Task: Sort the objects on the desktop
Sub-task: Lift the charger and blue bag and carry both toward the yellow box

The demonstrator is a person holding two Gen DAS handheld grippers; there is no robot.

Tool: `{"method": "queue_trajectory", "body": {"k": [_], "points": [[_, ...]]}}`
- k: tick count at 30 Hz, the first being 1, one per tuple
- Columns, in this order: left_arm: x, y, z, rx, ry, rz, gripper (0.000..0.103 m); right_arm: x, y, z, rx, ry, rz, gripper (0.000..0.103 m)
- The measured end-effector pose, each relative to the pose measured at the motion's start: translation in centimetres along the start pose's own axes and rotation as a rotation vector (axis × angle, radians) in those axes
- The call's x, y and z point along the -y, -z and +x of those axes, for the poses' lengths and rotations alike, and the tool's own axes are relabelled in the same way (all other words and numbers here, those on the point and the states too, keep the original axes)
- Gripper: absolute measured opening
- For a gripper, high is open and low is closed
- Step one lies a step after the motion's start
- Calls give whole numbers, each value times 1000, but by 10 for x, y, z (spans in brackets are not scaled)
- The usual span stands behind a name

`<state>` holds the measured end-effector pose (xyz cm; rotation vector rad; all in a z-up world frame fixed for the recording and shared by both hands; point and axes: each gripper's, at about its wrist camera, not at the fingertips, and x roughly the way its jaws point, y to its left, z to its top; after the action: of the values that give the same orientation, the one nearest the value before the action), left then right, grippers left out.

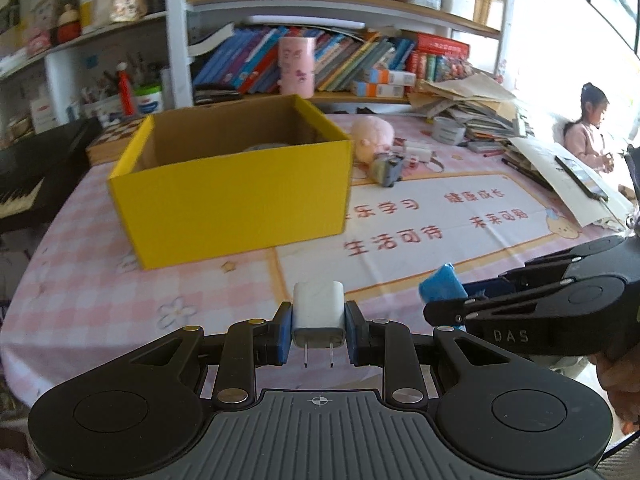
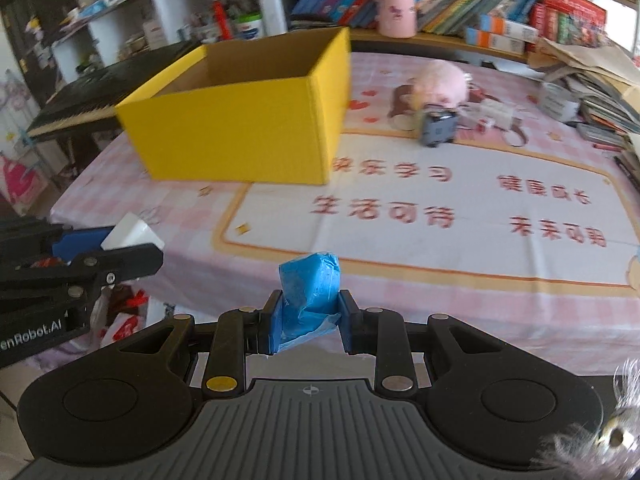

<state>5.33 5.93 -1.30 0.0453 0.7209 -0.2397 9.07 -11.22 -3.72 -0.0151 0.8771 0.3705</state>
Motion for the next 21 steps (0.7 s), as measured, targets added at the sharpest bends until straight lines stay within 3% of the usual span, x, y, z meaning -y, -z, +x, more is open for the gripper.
{"method": "queue_trajectory", "body": {"k": [21], "points": [[-40,17,-25,20,-37,-52,25,-66,-3,9,-1,-69,-136,25]]}}
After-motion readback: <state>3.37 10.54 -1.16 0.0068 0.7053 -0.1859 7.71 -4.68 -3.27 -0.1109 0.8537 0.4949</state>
